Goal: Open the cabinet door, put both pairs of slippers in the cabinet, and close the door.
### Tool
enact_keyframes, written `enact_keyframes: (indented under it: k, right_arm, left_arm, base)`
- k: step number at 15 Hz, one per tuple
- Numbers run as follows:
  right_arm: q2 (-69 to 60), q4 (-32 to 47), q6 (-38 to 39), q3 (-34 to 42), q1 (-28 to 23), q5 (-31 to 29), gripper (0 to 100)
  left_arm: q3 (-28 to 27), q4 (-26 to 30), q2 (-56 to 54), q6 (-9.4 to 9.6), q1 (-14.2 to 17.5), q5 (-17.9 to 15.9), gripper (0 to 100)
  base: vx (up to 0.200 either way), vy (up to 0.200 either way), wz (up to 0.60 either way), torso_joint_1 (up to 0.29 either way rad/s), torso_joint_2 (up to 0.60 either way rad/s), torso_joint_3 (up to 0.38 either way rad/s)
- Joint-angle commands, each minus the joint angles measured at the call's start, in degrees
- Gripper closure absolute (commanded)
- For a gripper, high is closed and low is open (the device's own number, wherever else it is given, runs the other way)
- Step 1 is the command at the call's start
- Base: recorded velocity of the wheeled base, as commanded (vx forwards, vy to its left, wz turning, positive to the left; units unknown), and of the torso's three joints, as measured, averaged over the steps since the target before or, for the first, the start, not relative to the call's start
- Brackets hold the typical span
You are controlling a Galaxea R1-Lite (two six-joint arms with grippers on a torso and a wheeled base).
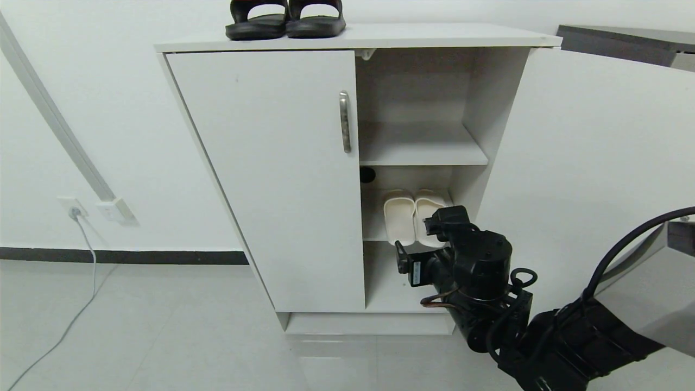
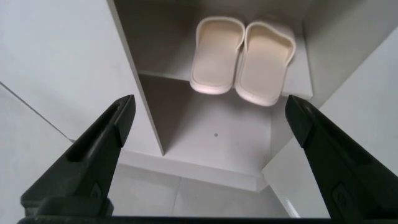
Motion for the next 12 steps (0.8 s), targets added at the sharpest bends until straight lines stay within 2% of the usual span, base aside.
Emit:
enact_keyframes:
  k: [1,5,12]
  right_arm:
    - [0.2,0.0,0.0,0.1,0.0,0.1,0]
    - [0.2,0.0,0.0,1.1,0.0,0.1,0]
    - [0.3,-0.1,0.1,1.4,-0.2,0.1,0]
  left_arm:
    - [0.0,0.0,0.1,0.0,0.0,0.1,100]
    - [0.0,0.0,0.1,0.09,0.0,0.0,100]
    - [0.0,0.0,0.1,0.09,0.0,-0.1,100]
  base:
    - [0.0,0.0,0.0,-0.002,0.0,0.207]
    - [0.0,0.0,0.0,0.001,0.0,0.113]
    - [0.0,0.0,0.0,0.0,0.0,0.0]
